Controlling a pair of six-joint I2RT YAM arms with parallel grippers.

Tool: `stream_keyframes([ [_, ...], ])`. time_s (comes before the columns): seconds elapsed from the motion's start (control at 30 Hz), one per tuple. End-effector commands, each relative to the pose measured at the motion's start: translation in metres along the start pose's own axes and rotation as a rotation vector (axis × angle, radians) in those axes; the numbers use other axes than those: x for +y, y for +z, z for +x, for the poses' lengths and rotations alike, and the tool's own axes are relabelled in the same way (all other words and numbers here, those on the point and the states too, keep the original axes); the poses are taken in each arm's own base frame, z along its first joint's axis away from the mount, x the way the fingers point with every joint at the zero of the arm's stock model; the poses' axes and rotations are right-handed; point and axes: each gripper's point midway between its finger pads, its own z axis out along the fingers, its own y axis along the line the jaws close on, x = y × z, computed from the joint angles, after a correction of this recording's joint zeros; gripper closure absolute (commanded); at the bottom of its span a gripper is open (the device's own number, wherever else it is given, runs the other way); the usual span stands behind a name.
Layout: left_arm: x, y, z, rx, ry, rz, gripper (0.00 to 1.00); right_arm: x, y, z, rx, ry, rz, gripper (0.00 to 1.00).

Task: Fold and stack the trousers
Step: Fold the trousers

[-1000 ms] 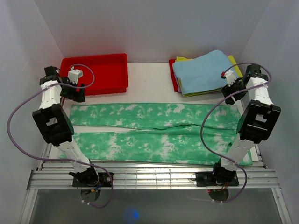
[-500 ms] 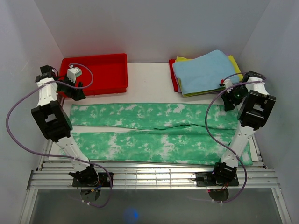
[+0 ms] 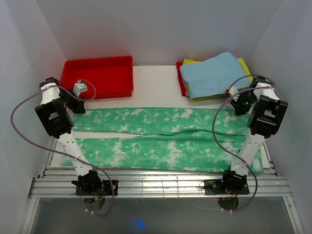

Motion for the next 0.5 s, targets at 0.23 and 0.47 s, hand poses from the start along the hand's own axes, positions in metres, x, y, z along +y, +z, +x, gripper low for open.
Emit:
stream_keyframes([
  [0.23,-0.012,0.016,0.043,0.122,0.093,0.064,0.23,0.022,0.012,0.024,0.097,-0.091,-0.093,0.92],
  [0.47,-0.02,0.017,0.04,0.1,0.085,0.079,0.56,0.018,-0.001,0.016,0.09,-0.096,-0.063,0.92],
])
